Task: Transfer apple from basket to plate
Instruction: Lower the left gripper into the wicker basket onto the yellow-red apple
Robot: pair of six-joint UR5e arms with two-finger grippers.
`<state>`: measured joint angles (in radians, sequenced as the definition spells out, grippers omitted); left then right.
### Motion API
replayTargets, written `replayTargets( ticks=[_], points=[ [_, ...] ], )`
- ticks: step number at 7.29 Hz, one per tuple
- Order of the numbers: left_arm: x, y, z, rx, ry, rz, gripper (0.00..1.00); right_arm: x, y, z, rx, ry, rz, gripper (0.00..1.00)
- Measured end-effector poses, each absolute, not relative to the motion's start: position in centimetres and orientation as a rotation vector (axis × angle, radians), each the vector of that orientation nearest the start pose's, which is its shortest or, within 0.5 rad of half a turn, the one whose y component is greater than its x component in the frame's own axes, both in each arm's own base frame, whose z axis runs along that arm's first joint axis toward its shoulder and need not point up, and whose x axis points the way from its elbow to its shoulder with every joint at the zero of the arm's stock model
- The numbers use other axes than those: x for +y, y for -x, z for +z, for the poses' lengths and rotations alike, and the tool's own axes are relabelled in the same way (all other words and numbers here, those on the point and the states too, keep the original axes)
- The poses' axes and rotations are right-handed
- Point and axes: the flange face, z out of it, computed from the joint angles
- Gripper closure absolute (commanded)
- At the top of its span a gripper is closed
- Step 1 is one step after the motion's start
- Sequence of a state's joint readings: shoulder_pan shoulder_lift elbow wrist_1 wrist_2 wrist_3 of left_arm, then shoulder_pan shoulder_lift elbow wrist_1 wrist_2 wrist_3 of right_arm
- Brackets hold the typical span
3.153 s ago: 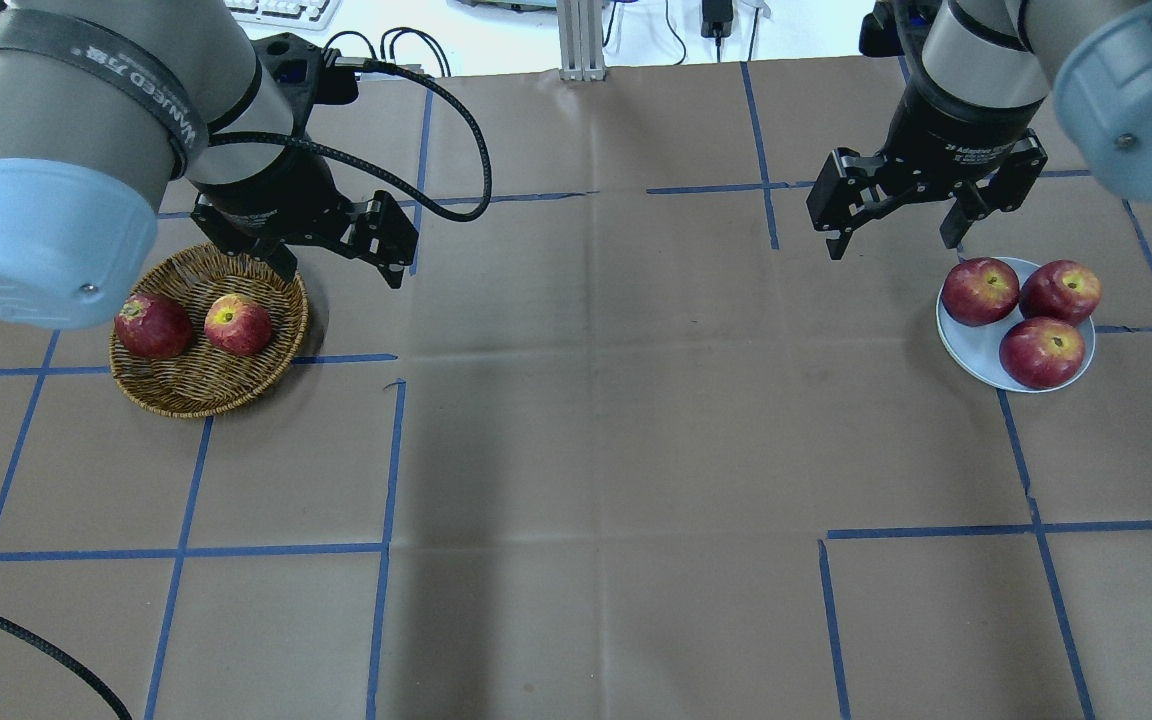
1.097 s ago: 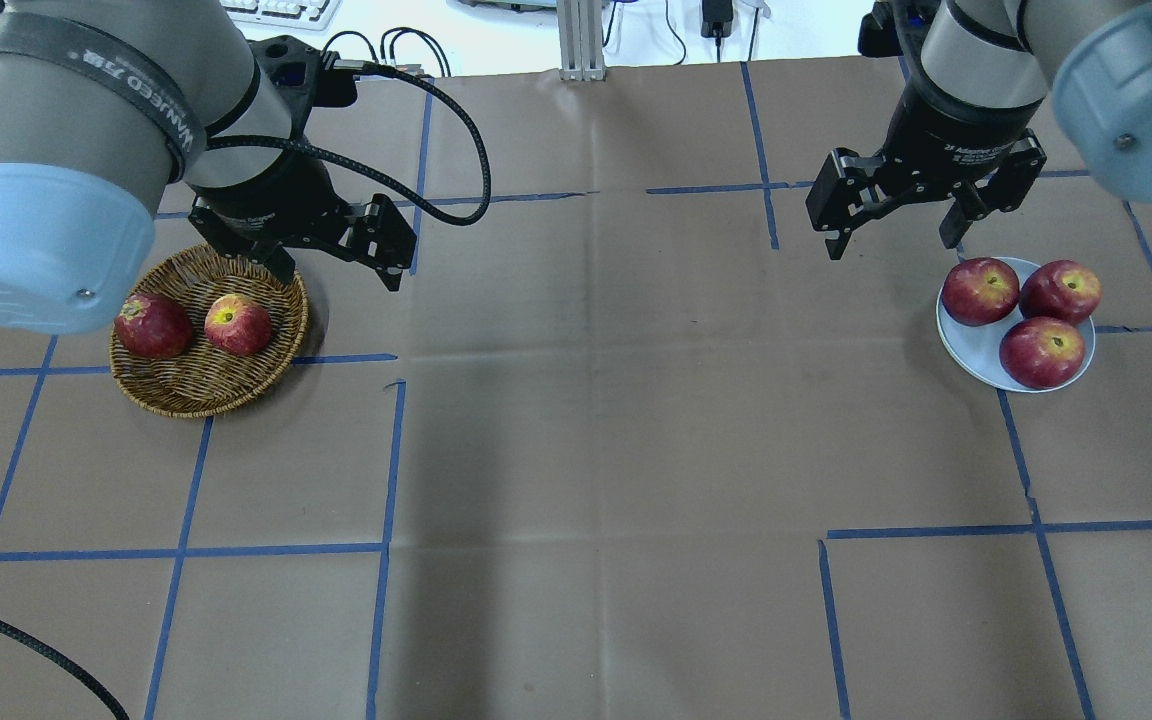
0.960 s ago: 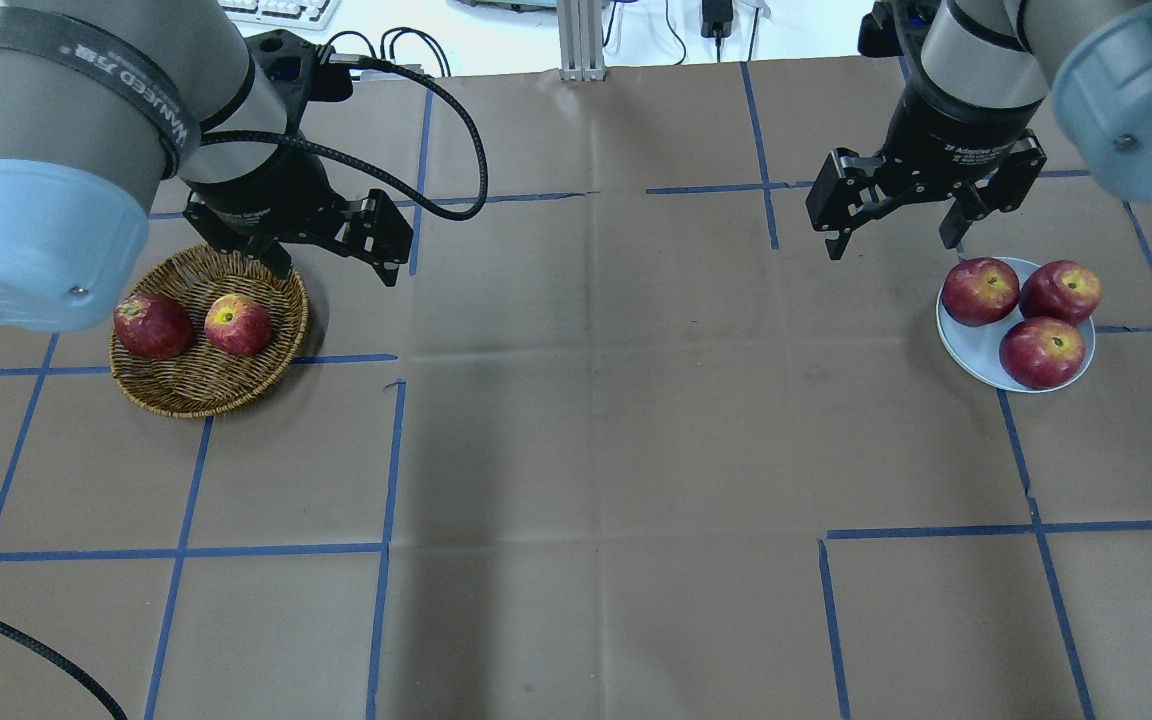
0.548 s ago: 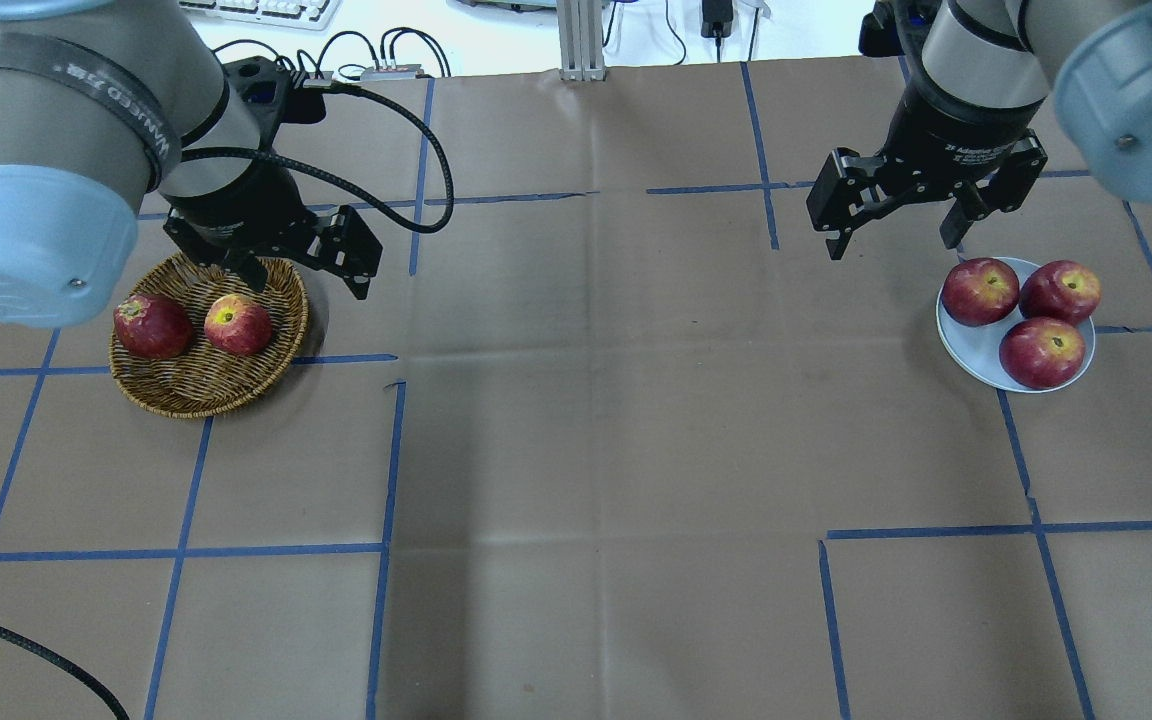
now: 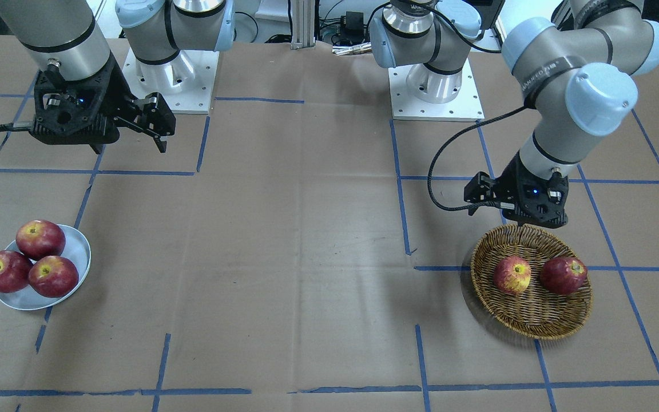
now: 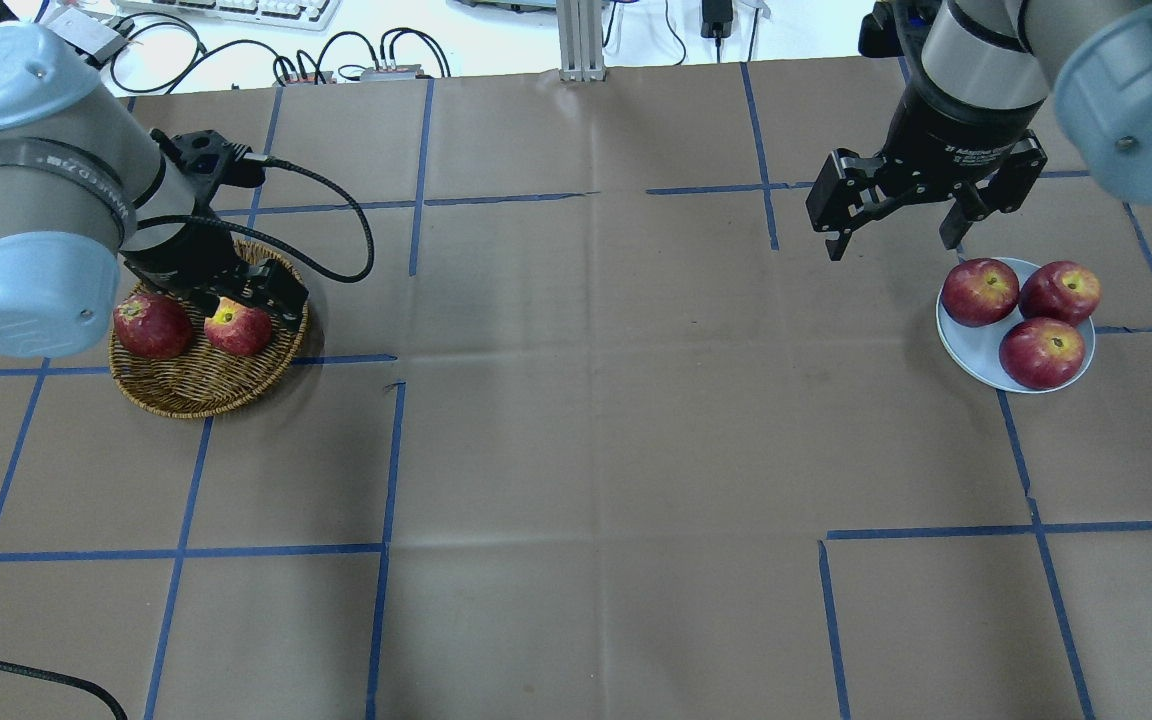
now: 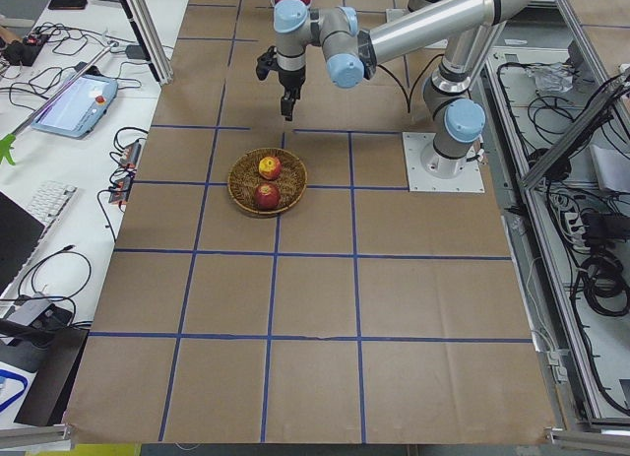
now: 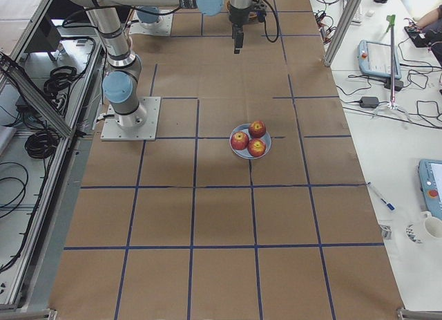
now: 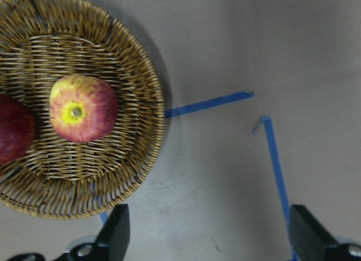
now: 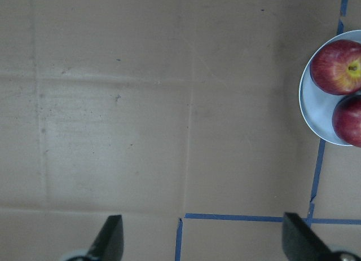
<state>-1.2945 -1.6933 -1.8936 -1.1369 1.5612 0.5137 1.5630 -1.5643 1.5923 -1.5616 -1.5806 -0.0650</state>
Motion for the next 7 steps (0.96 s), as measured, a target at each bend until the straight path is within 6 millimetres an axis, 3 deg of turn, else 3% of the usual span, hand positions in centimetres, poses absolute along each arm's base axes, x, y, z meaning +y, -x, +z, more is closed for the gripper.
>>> replayTargets(
  ticks=[1, 3, 5, 7],
  points=[
    [-53.2, -3.8, 29.0, 3.138, -0.378, 0.03, 0.01, -49.2, -12.9, 47.4, 3.148, 0.09, 0.058, 0.0],
    [-55.8, -6.7, 26.1, 3.13, -0.382, 0.008, 0.01, -49.1, -12.9, 47.4, 3.148, 0.09, 0.057, 0.0],
    [-58.8, -8.0, 24.7, 3.129, -0.385, 0.002, 0.01, -49.1, -12.9, 47.4, 3.148, 0.09, 0.056, 0.0],
    [-59.6, -8.1, 22.7, 3.143, -0.392, 0.042, 0.01, -49.1, -12.9, 47.4, 3.148, 0.09, 0.057, 0.0]
  ],
)
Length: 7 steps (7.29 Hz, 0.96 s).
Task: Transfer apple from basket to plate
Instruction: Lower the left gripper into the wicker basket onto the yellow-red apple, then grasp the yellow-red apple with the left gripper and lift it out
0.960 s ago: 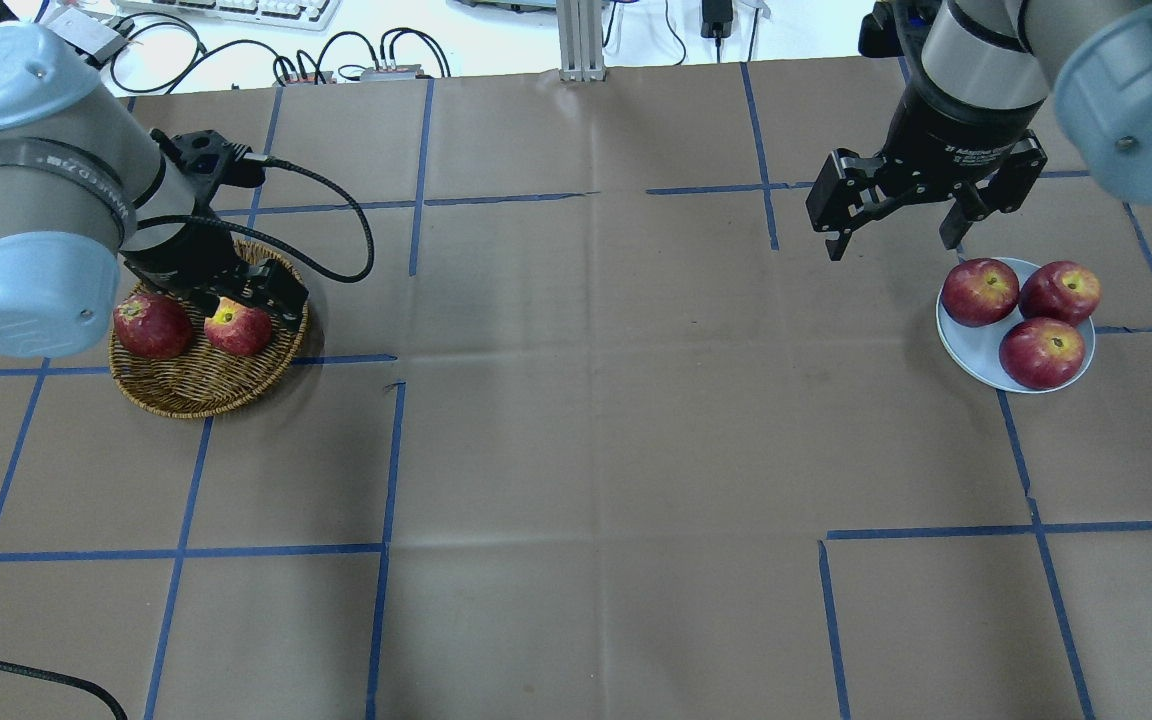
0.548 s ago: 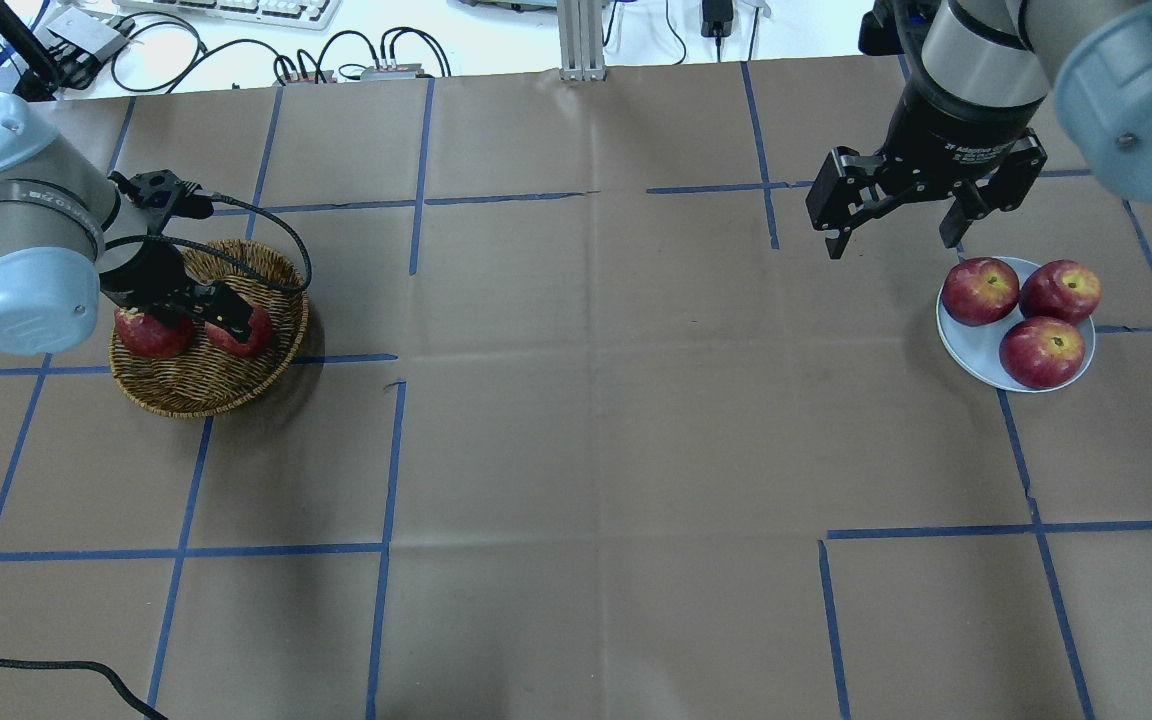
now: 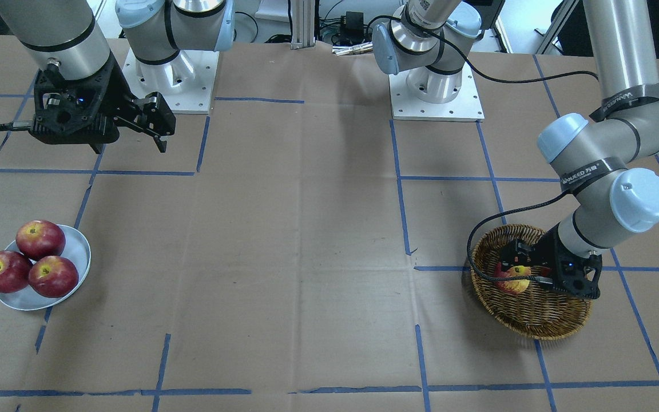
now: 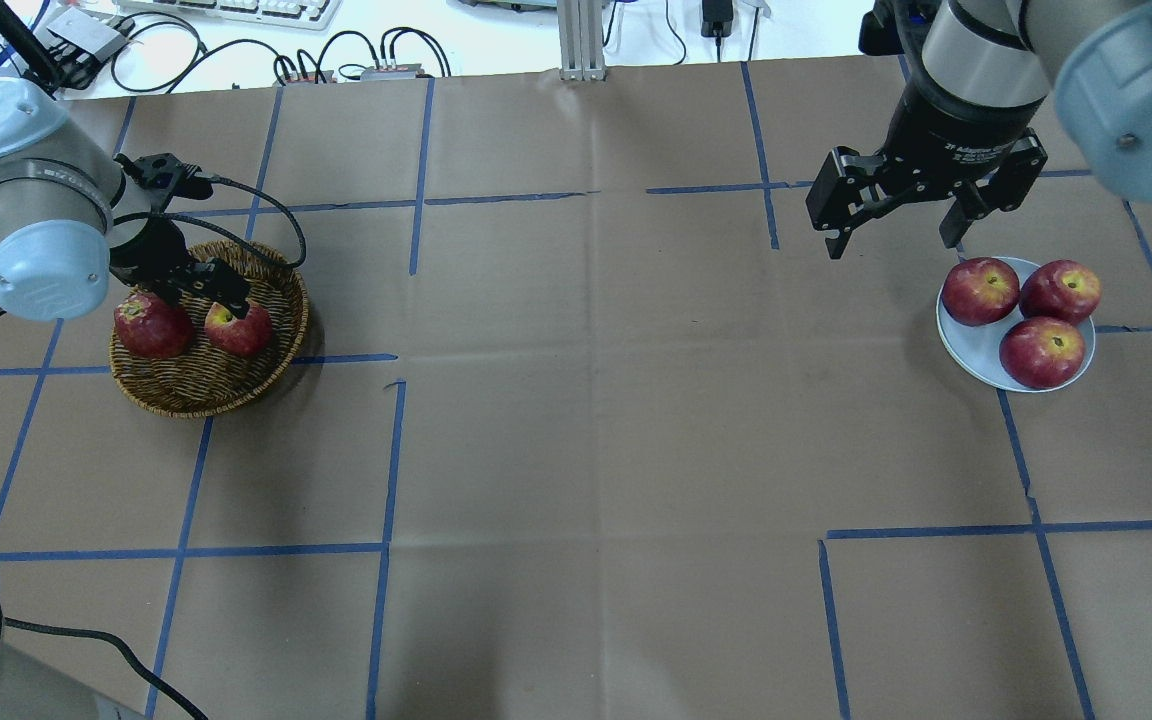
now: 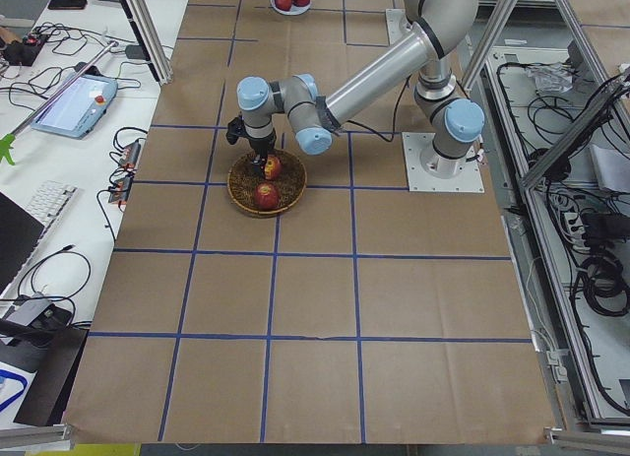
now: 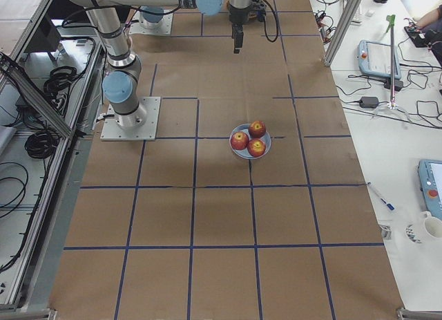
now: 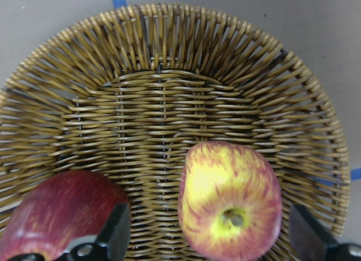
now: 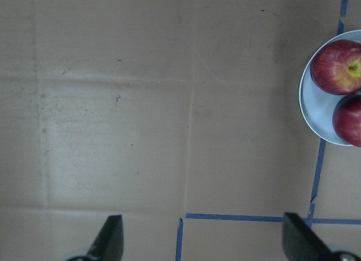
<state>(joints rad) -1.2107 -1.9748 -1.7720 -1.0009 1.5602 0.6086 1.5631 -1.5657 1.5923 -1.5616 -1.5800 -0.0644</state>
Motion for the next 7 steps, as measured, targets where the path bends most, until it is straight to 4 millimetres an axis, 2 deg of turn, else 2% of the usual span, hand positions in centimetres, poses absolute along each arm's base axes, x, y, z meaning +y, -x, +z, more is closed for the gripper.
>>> replayTargets(
  ticks=[1, 2, 4, 5, 7],
  points=[
    [-59.6, -8.0, 22.1, 3.147, -0.394, 0.055, 0.01, -49.1, -12.9, 47.4, 3.148, 0.09, 0.057, 0.0],
    [-59.7, -7.9, 21.4, 3.153, -0.396, 0.073, 0.06, -49.1, -12.9, 47.4, 3.148, 0.09, 0.056, 0.0],
    [-59.8, -7.5, 20.2, 3.16, -0.407, 0.101, 0.34, -49.1, -12.9, 47.4, 3.148, 0.09, 0.056, 0.0],
    [-59.8, -7.3, 20.0, 3.161, -0.414, 0.109, 0.42, -49.1, -12.9, 47.4, 3.148, 0.09, 0.056, 0.0],
    [-59.8, -7.0, 20.2, 3.159, -0.421, 0.105, 0.44, -49.1, -12.9, 47.4, 3.148, 0.09, 0.055, 0.0]
  ],
)
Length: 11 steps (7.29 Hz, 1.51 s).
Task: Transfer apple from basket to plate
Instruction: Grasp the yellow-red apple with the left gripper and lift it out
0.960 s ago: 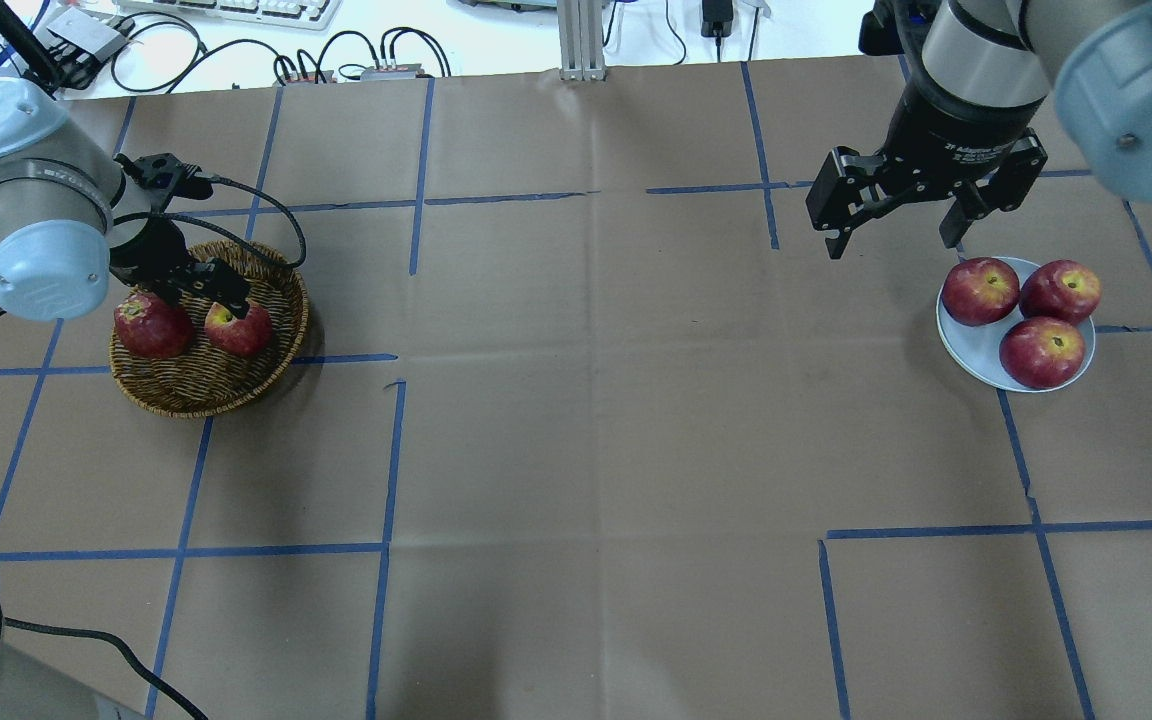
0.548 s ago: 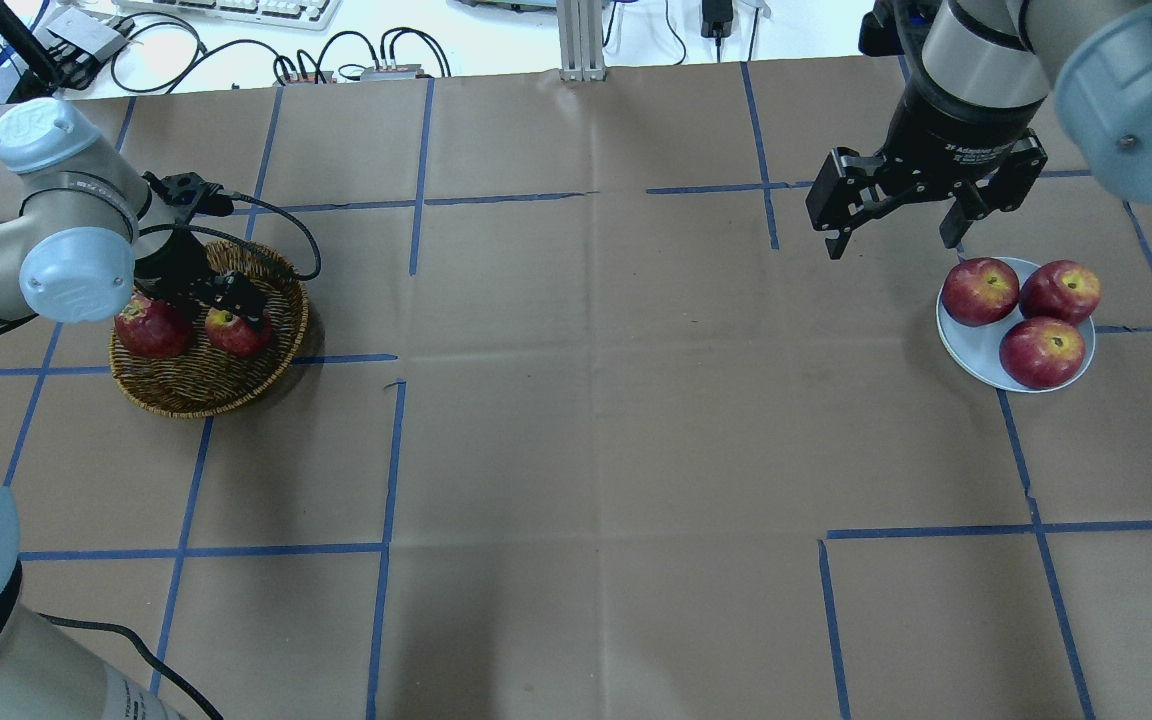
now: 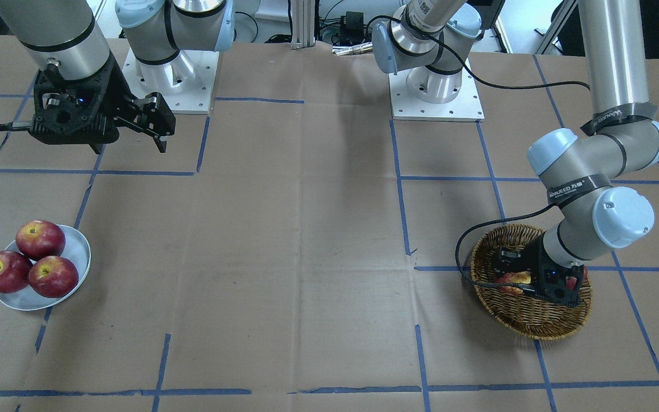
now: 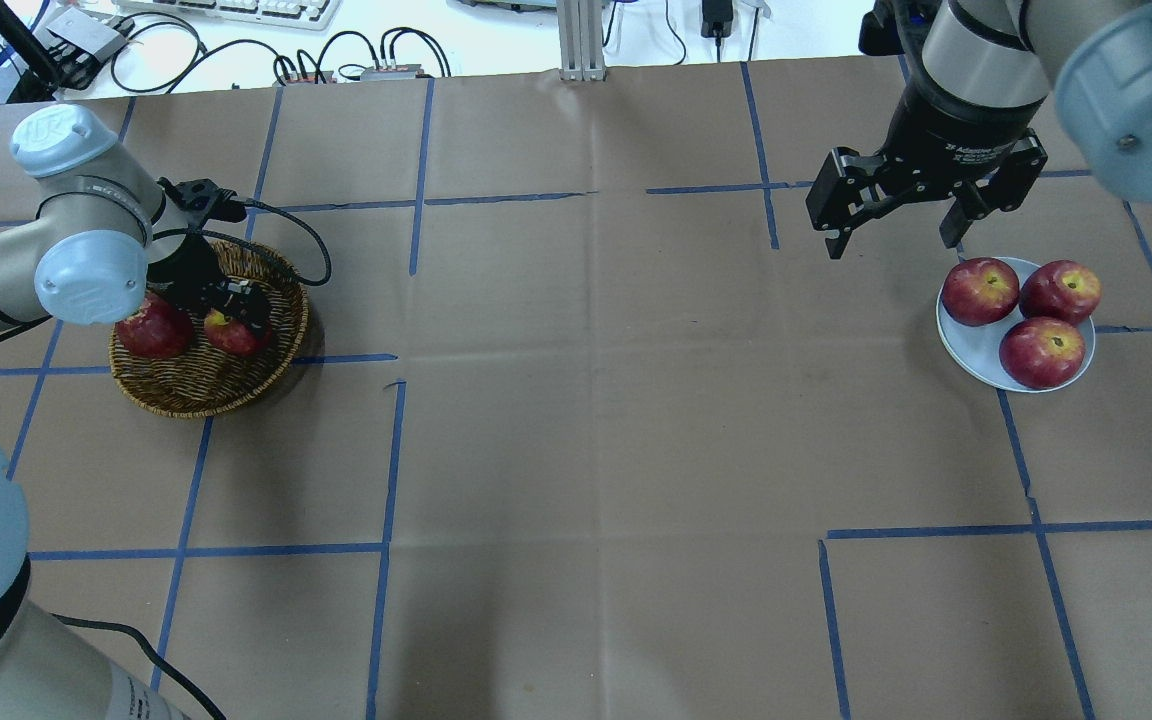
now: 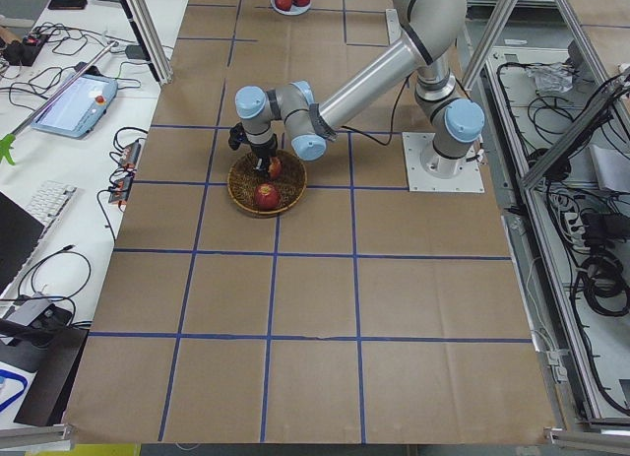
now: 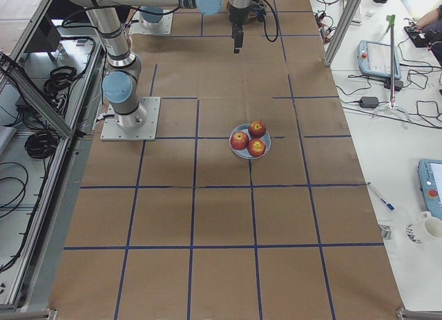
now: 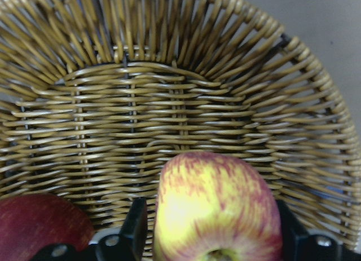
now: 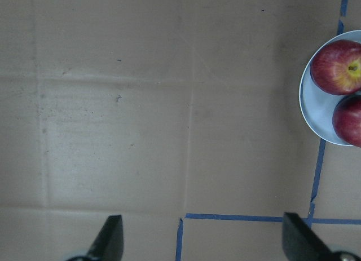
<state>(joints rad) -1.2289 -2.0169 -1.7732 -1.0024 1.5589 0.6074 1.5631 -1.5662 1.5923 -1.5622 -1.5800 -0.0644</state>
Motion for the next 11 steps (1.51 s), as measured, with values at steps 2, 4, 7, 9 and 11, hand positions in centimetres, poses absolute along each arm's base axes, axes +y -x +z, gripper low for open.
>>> replayTargets(
  ticks=[2, 4, 7, 9, 11],
  points=[
    [-60.2, -6.2, 21.5, 3.166, -0.426, 0.064, 0.47, -49.1, -12.9, 47.4, 3.148, 0.09, 0.056, 0.0],
    [-60.3, -1.7, 25.1, 3.157, -0.425, -0.02, 0.5, -49.1, -12.9, 47.4, 3.148, 0.09, 0.056, 0.0],
    [-58.4, 12.8, 28.5, 3.174, -0.277, -0.083, 0.5, -49.1, -12.9, 47.4, 3.148, 0.09, 0.056, 0.0],
    [-55.7, 23.2, 27.5, 3.193, -0.177, -0.08, 0.5, -49.1, -12.9, 47.4, 3.148, 0.09, 0.056, 0.0],
    [-53.4, 31.4, 24.6, 3.203, -0.164, -0.12, 0.5, -49.1, -12.9, 47.4, 3.148, 0.09, 0.056, 0.0]
  ],
)
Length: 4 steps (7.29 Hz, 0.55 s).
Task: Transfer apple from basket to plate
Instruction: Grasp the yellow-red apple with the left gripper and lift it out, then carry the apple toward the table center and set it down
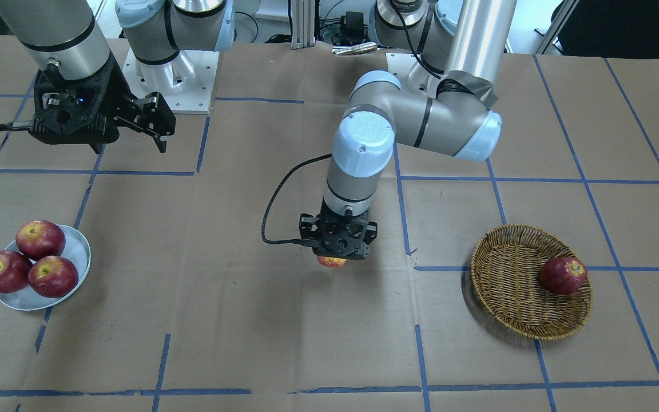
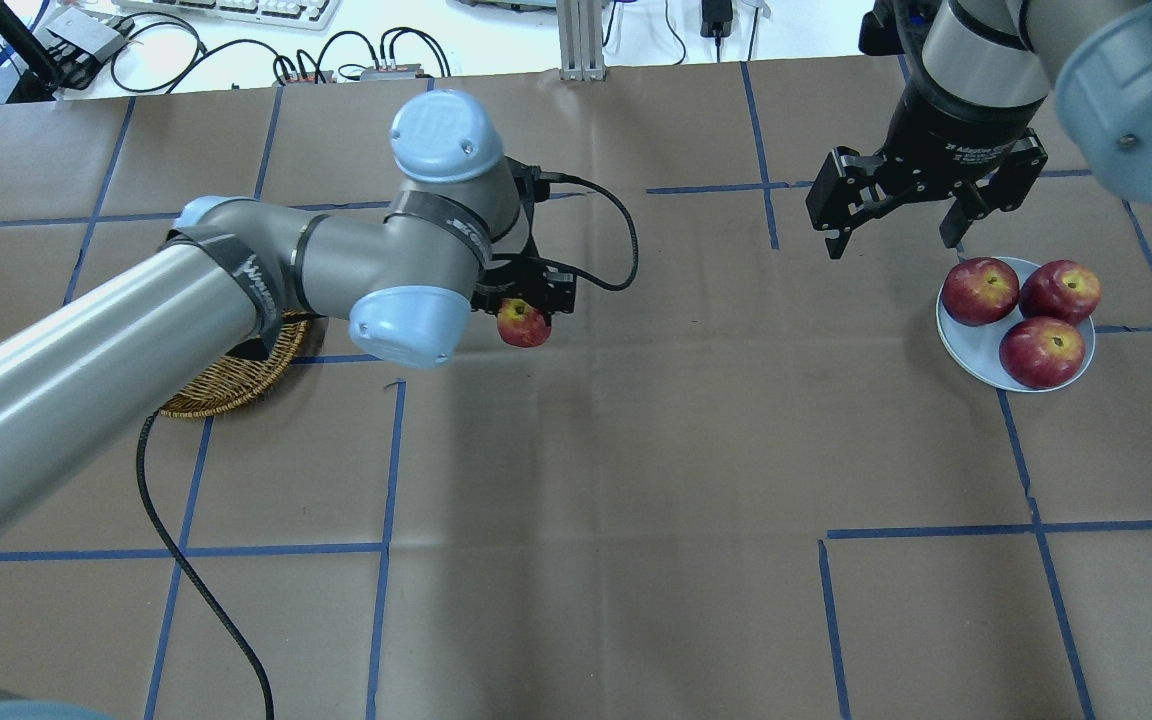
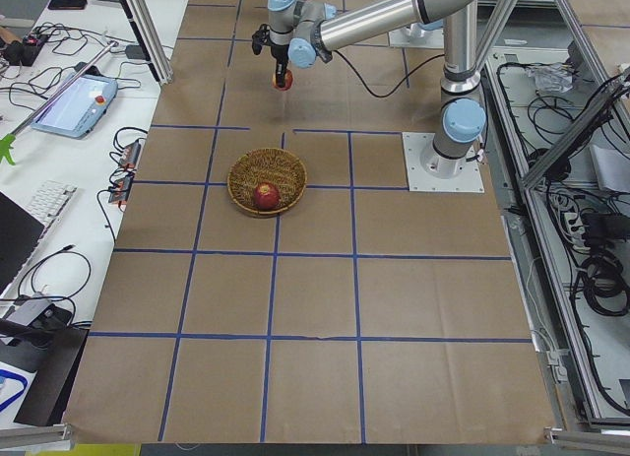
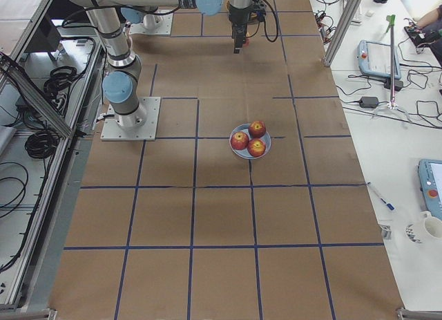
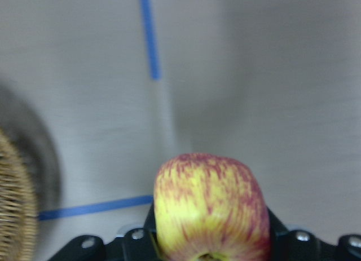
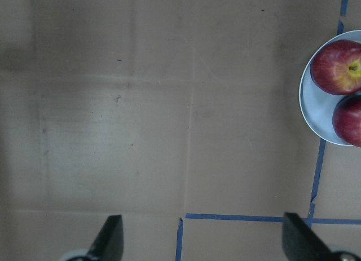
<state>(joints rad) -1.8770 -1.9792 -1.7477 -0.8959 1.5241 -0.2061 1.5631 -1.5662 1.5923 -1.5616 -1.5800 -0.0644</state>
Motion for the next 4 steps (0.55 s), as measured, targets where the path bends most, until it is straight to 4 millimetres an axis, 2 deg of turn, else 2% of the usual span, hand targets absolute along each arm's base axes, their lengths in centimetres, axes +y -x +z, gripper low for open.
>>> replayTargets(
  ticks=[1, 4],
  points=[
    [-52.8, 33.5, 23.1, 3.208, -0.179, -0.135, 0.49, -49.1, -12.9, 47.4, 3.148, 0.09, 0.056, 0.0],
    [-52.5, 35.4, 20.6, 3.209, -0.202, -0.108, 0.49, -49.1, -12.9, 47.4, 3.148, 0.09, 0.056, 0.0]
  ],
)
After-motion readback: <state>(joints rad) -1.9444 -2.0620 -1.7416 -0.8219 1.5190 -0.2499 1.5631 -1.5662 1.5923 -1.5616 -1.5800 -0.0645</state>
